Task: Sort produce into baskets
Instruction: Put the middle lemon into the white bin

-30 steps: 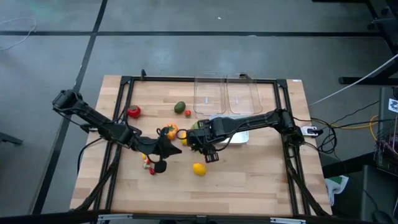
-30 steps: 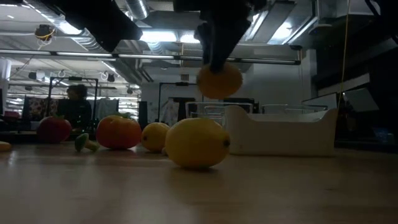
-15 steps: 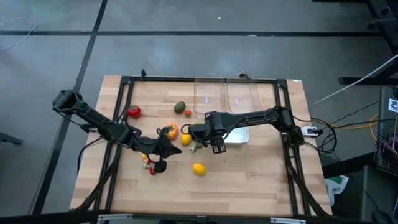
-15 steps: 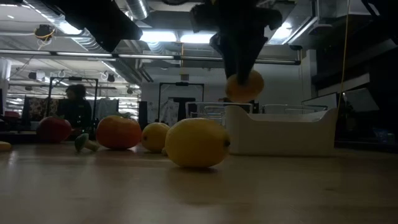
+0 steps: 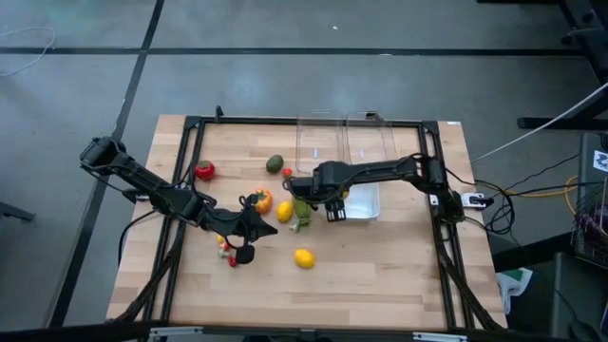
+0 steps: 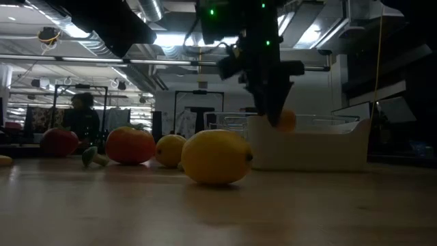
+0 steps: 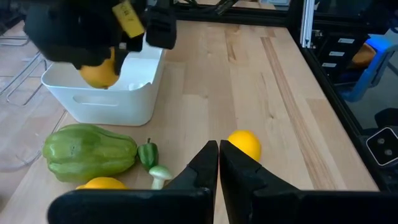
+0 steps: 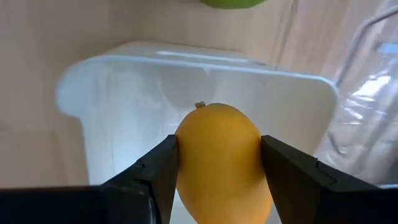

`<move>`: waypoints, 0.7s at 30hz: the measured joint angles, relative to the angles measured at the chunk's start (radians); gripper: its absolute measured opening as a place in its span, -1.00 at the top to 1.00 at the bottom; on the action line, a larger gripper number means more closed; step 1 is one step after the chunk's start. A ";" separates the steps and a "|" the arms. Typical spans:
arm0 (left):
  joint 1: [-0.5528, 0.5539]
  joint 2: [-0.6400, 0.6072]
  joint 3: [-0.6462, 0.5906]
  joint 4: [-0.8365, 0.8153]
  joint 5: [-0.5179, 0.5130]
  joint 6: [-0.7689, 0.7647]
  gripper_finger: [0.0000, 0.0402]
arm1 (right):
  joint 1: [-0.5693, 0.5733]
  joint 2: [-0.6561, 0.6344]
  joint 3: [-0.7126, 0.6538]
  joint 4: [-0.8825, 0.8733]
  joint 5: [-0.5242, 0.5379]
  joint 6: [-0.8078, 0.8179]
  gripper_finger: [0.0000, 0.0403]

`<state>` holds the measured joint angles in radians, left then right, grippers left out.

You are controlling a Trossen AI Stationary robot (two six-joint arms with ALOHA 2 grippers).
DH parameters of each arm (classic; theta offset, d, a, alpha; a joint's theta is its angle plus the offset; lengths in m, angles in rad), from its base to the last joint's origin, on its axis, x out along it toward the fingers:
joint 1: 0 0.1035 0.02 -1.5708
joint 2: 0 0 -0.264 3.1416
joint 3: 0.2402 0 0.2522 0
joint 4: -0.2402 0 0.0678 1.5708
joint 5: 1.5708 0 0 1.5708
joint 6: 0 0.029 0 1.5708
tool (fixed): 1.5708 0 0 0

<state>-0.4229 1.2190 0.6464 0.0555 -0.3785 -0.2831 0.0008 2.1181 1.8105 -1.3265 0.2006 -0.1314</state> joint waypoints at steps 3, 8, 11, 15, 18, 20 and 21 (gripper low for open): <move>0.000 0.000 0.000 0.000 0.000 0.001 0.94 | -0.018 0.000 -0.034 0.023 -0.021 0.000 -0.02; 0.000 0.000 0.000 0.000 0.000 0.001 0.94 | -0.033 0.001 -0.079 0.076 -0.035 -0.001 -0.02; 0.000 0.000 0.000 0.000 0.000 0.001 0.94 | -0.036 0.001 -0.090 0.104 -0.027 -0.004 -0.02; 0.000 0.000 0.000 0.000 0.000 0.002 0.94 | -0.041 0.000 -0.090 0.109 -0.027 -0.004 -0.04; 0.000 0.000 0.000 0.000 0.000 0.001 0.94 | -0.041 0.000 -0.090 0.107 -0.027 -0.004 -0.06; 0.000 0.000 0.000 0.000 0.000 -0.002 0.94 | -0.041 0.000 -0.090 0.107 -0.027 -0.004 -0.08; 0.000 0.000 0.000 0.000 0.000 -0.002 0.94 | -0.041 0.000 -0.090 0.107 -0.027 -0.004 -0.09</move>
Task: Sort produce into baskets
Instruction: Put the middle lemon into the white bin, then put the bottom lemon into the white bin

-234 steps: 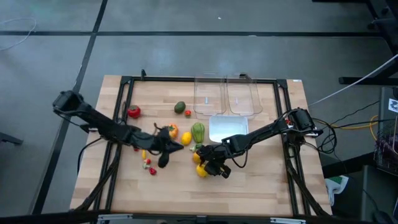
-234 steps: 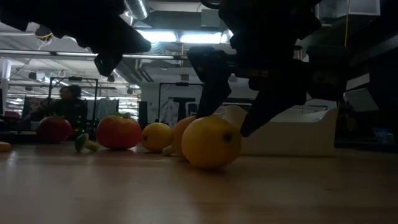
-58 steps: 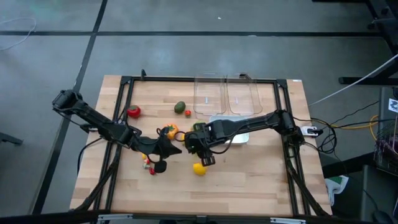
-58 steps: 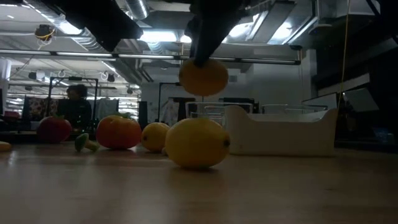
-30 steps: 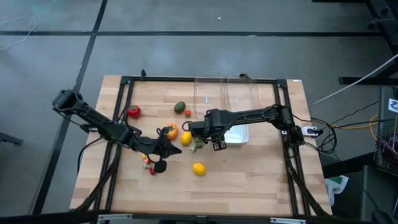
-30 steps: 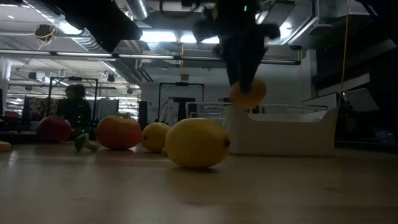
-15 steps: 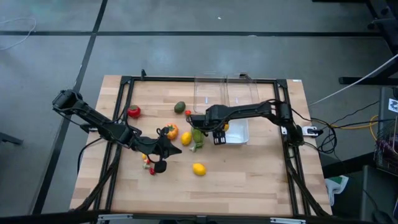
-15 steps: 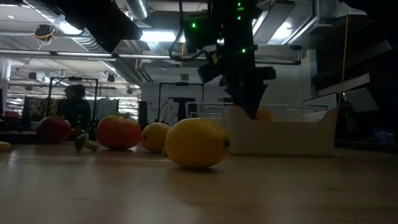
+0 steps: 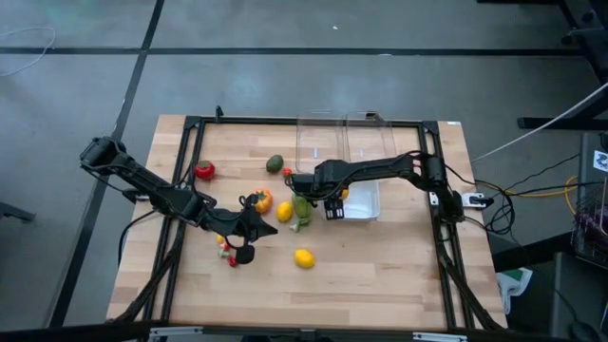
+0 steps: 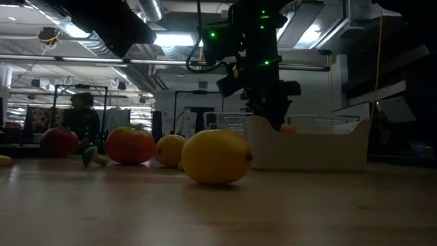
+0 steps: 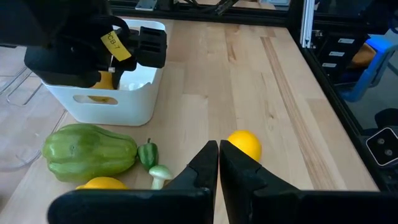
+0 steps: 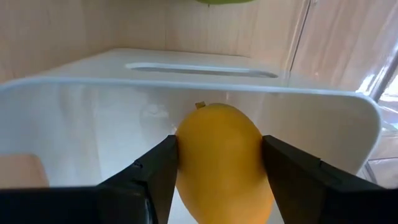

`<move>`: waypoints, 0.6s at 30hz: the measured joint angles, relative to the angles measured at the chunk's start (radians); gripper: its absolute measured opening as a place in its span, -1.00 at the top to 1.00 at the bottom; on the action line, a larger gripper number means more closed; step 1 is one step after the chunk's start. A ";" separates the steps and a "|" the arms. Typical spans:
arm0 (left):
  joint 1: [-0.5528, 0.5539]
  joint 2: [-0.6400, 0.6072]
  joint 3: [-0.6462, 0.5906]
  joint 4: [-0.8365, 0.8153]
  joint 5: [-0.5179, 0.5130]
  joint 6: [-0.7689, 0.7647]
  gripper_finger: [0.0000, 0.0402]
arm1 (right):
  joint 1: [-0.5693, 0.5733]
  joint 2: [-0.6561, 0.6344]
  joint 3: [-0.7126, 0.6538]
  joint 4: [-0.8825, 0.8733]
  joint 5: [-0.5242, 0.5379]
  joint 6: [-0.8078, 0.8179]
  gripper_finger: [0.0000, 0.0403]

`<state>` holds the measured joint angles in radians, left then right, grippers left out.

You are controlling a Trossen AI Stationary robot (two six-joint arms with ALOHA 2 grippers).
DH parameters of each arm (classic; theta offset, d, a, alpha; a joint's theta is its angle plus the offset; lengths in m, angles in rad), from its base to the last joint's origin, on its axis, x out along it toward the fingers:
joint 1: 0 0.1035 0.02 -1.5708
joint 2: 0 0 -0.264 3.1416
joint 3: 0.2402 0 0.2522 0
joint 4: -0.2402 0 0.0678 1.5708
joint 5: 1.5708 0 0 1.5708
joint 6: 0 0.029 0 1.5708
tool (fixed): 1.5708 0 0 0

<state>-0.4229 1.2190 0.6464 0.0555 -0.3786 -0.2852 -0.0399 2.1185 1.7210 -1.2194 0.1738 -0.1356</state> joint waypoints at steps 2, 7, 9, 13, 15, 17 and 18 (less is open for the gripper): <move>0.000 0.000 0.000 0.000 0.000 0.000 0.94 | 0.000 0.000 0.000 0.000 0.000 0.000 -0.11; 0.000 0.000 0.000 0.000 0.000 -0.001 0.94 | 0.000 0.000 0.000 0.000 0.000 0.002 -0.23; 0.000 0.000 0.000 0.000 0.000 -0.001 0.94 | 0.000 0.000 0.000 0.000 0.001 0.003 -0.29; 0.000 0.000 0.000 0.000 0.000 -0.002 0.94 | 0.000 0.000 0.000 0.000 0.001 0.003 -0.42; 0.000 0.000 0.000 0.000 0.000 -0.002 0.92 | 0.000 0.000 0.000 0.000 0.001 0.003 -0.46; 0.000 0.000 0.000 0.000 0.000 -0.002 0.88 | 0.000 0.000 0.000 0.000 0.001 0.003 -0.50; 0.000 0.000 0.000 0.000 0.000 -0.002 0.84 | 0.000 0.000 0.000 0.000 0.001 0.003 -0.51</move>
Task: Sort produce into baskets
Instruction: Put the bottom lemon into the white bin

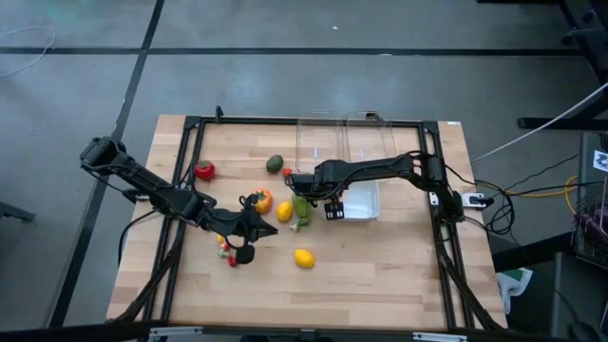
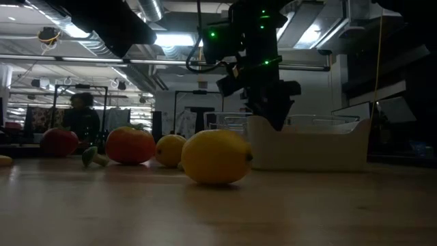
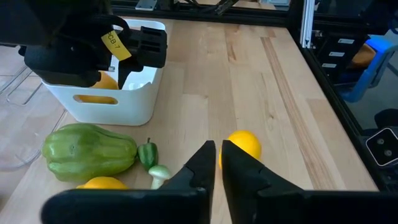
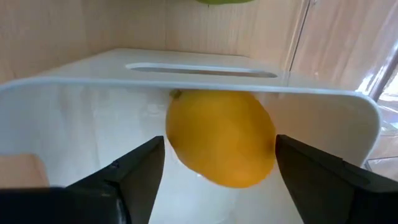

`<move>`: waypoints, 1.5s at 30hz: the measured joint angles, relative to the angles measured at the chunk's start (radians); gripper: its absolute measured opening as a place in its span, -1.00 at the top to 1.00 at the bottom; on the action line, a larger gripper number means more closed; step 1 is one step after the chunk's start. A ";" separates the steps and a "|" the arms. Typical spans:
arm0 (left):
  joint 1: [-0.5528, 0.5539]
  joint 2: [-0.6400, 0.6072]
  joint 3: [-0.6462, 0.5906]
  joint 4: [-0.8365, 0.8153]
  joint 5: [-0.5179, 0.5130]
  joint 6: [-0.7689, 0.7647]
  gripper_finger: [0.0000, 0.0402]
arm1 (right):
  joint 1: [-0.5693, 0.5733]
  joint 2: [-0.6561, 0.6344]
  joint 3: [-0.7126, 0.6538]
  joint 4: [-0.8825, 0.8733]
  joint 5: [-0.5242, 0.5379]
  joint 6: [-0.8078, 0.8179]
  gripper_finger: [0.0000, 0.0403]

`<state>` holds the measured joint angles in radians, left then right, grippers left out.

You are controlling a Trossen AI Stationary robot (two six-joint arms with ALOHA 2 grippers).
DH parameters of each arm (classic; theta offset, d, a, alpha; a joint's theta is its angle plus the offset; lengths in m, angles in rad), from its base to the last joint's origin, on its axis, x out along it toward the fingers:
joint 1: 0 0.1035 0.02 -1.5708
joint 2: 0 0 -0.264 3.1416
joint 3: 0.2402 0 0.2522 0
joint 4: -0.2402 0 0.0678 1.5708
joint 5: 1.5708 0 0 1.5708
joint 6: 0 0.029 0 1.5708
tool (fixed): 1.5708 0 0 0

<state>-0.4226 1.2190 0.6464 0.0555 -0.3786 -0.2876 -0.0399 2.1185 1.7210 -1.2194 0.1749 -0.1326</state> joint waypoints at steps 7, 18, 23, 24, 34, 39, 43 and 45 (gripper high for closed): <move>0.003 0.000 0.000 0.000 0.000 0.000 0.46 | 0.000 0.000 0.000 -0.001 0.000 0.000 -0.54; 0.114 0.000 0.000 0.000 0.000 -0.005 -0.12 | 0.000 0.000 0.000 -0.009 -0.010 0.000 -0.54; 0.192 0.000 0.000 -0.012 0.001 -0.051 -0.30 | 0.000 0.000 0.000 -0.009 -0.010 0.000 -0.54; 0.212 0.000 0.000 -0.023 0.001 -0.070 -0.32 | 0.000 0.000 0.000 -0.009 -0.010 0.000 -0.54; 0.424 0.000 0.000 -0.162 0.076 -0.142 -0.36 | 0.000 0.000 0.000 -0.013 -0.011 0.000 -0.54; 0.491 0.000 0.000 -0.220 0.090 -0.133 -0.36 | 0.000 0.000 0.000 -0.013 -0.011 0.000 -0.54; 0.515 0.000 0.000 -0.251 0.090 -0.132 -0.36 | 0.000 0.000 0.001 -0.013 -0.011 0.025 -0.54; 0.517 0.000 0.000 -0.264 0.091 -0.105 -0.36 | 0.000 0.000 0.009 -0.022 -0.010 0.042 -0.54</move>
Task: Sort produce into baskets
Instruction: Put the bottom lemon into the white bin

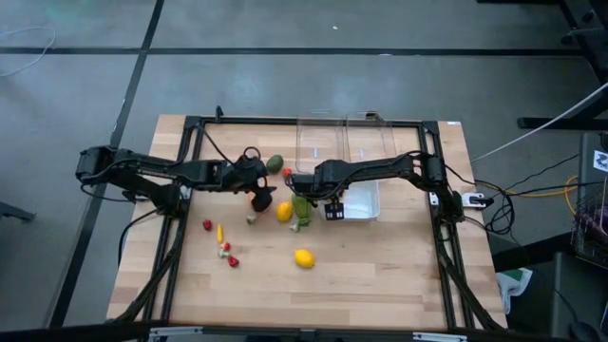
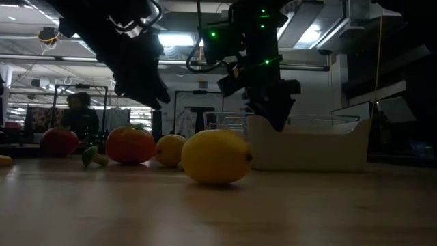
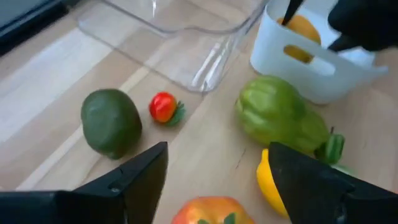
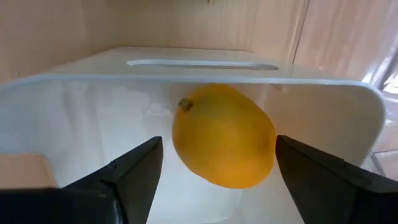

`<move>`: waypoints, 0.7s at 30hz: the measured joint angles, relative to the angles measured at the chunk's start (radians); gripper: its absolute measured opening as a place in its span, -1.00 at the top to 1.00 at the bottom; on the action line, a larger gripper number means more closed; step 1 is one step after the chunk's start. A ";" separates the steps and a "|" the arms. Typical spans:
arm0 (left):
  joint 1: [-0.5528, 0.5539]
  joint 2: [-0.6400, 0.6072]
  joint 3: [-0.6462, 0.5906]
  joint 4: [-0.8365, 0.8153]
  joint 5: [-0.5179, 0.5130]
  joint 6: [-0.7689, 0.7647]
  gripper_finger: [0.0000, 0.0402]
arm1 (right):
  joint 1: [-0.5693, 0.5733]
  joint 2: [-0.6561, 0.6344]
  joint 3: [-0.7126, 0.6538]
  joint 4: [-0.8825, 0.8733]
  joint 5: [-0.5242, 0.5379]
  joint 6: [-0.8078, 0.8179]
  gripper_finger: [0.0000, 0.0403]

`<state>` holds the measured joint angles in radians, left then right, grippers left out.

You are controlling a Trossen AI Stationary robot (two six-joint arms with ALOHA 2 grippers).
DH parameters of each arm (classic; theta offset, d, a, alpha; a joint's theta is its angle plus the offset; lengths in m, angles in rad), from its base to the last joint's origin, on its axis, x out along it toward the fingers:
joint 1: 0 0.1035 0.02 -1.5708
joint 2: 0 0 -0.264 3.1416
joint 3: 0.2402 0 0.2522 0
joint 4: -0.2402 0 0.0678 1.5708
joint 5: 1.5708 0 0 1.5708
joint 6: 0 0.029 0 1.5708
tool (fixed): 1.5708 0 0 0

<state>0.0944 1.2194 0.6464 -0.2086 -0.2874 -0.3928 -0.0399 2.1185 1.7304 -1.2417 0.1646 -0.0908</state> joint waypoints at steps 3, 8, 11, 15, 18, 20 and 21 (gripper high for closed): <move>-0.008 0.000 0.000 0.008 0.019 0.073 -0.36 | 0.000 0.000 0.032 -0.020 0.000 0.001 -0.54; -0.024 0.000 0.000 0.027 0.084 0.075 -0.36 | 0.000 0.000 0.102 -0.038 0.001 0.001 -0.54; -0.046 0.001 0.000 0.037 0.086 0.045 -0.36 | 0.000 0.000 0.137 -0.060 0.001 0.000 -0.54; -0.078 0.004 0.000 0.040 0.088 0.012 -0.36 | 0.000 0.000 0.175 -0.100 0.001 0.000 -0.54; -0.097 0.009 0.000 0.031 0.088 0.012 -0.36 | 0.001 0.000 0.199 -0.121 0.001 0.000 -0.54; -0.101 0.009 0.000 0.029 0.088 0.019 -0.36 | 0.001 0.000 0.212 -0.137 0.001 0.002 -0.54; -0.100 0.008 0.000 0.023 0.088 0.020 -0.36 | 0.001 0.000 0.220 -0.145 0.001 0.004 -0.54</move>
<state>-0.0056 1.2278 0.6468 -0.1860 -0.1997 -0.3725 -0.0387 2.1185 1.9503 -1.3869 0.1658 -0.0863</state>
